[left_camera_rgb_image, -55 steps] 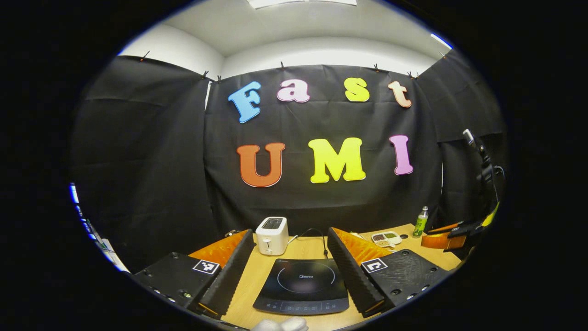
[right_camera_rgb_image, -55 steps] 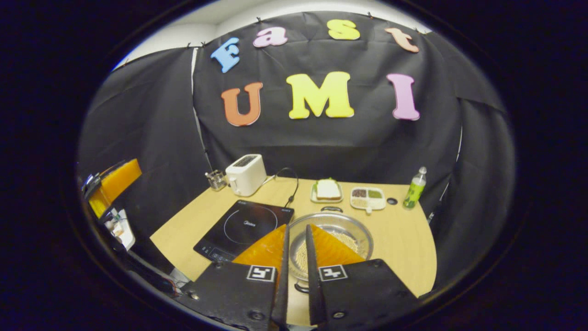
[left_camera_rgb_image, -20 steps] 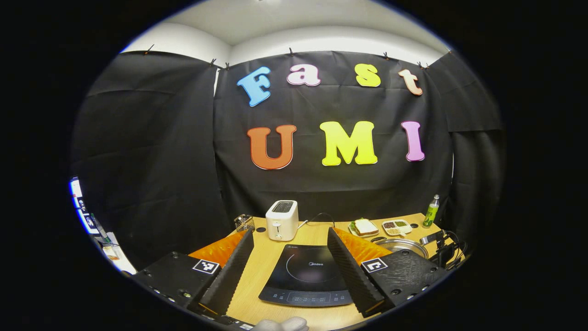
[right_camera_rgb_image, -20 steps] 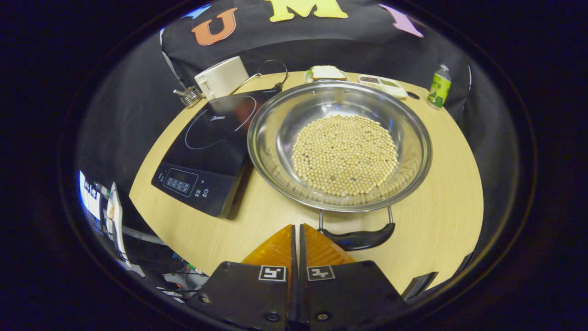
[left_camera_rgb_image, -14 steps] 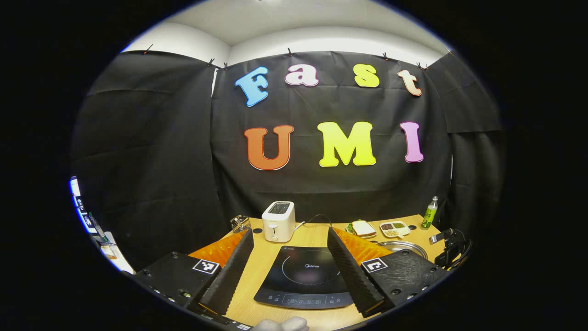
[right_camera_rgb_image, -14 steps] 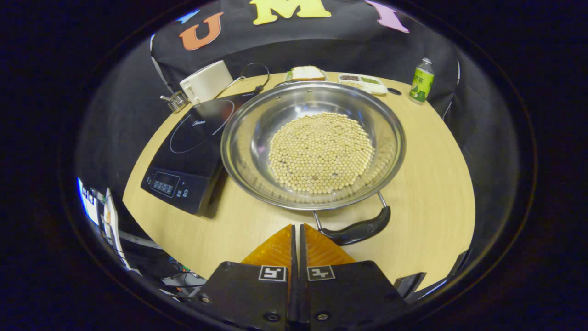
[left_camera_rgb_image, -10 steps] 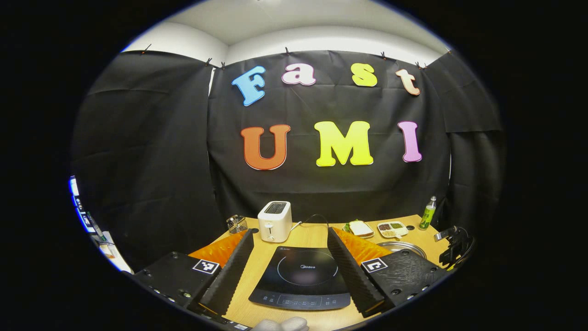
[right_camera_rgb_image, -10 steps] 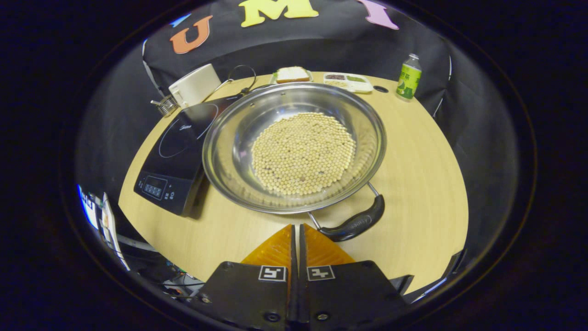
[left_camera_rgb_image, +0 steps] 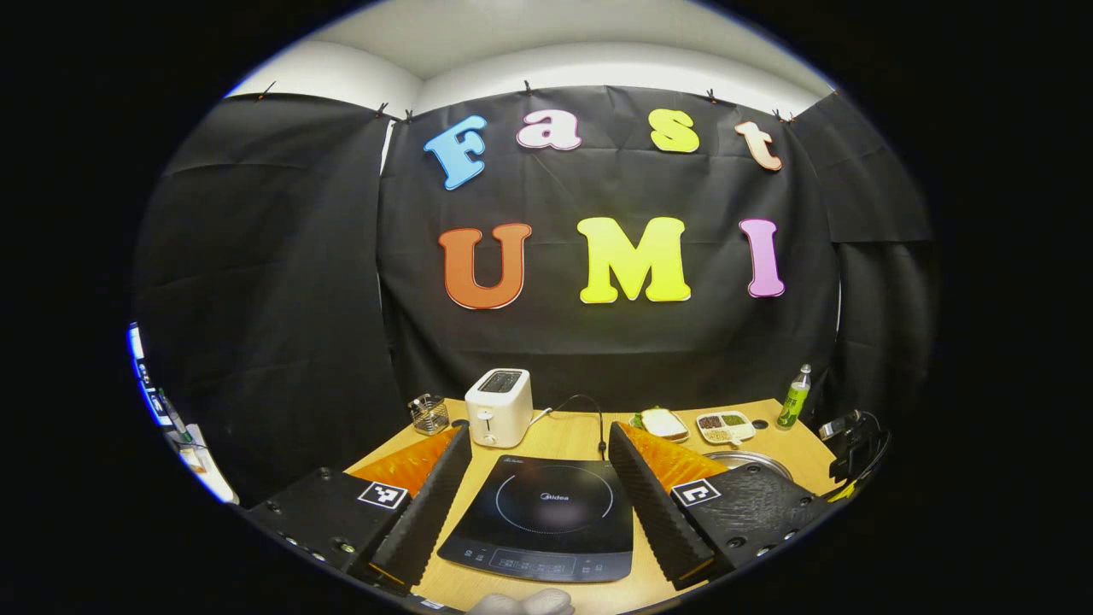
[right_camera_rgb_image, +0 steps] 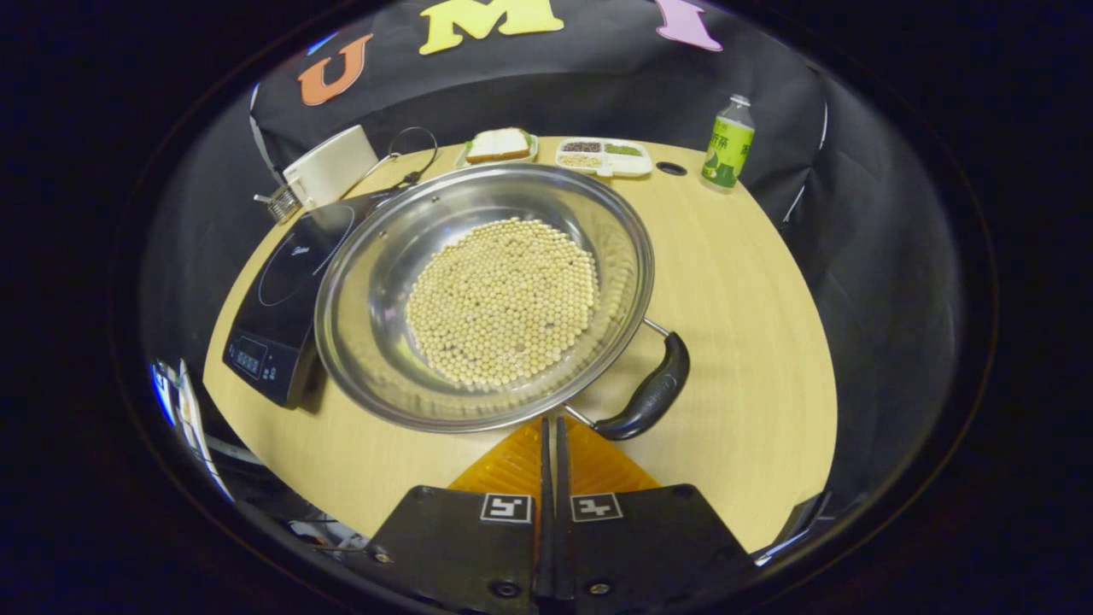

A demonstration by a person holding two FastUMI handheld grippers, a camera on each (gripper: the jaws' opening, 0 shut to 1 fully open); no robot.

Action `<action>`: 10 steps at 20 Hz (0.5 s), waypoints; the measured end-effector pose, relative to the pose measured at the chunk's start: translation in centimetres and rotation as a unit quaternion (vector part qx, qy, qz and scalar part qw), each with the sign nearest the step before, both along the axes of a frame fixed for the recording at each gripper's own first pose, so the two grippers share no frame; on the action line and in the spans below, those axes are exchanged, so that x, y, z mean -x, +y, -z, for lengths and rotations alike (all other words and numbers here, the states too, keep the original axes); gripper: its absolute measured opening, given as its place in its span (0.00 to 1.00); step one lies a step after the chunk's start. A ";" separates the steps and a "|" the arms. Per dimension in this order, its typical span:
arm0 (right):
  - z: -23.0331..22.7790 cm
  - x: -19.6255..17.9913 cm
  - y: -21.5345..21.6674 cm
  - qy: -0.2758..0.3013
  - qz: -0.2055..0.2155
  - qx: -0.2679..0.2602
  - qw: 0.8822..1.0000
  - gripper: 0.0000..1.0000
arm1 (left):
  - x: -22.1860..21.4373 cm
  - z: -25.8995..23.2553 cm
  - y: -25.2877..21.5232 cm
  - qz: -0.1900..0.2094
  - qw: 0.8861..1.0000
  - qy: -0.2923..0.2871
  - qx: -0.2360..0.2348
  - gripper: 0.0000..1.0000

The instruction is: First push the handle of the pot to place it horizontally, then grasp the pot with both hands and set it on the induction cooktop.

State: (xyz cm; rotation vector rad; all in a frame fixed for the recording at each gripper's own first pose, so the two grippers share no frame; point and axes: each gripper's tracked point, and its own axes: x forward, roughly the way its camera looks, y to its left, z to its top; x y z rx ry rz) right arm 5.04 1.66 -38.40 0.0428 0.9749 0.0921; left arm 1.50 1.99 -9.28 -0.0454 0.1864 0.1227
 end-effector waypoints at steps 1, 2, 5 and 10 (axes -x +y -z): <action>-0.1 -0.4 -0.7 0.000 -0.002 0.003 1.000 0.04 | -0.2 0.1 -0.3 -0.002 1.000 0.001 0.001 0.96; -0.1 -0.7 -1.2 -0.001 -0.006 0.006 1.000 0.00 | -0.4 0.1 -0.6 -0.006 1.000 0.002 0.001 0.96; -0.1 -2.0 -3.1 -0.005 -0.024 0.021 0.999 0.04 | -0.7 0.4 -1.5 -0.017 1.000 0.006 0.002 0.96; -0.1 -4.3 -5.8 -0.018 -0.080 0.066 0.994 0.01 | -0.9 1.1 -2.7 -0.041 0.999 0.014 0.000 0.96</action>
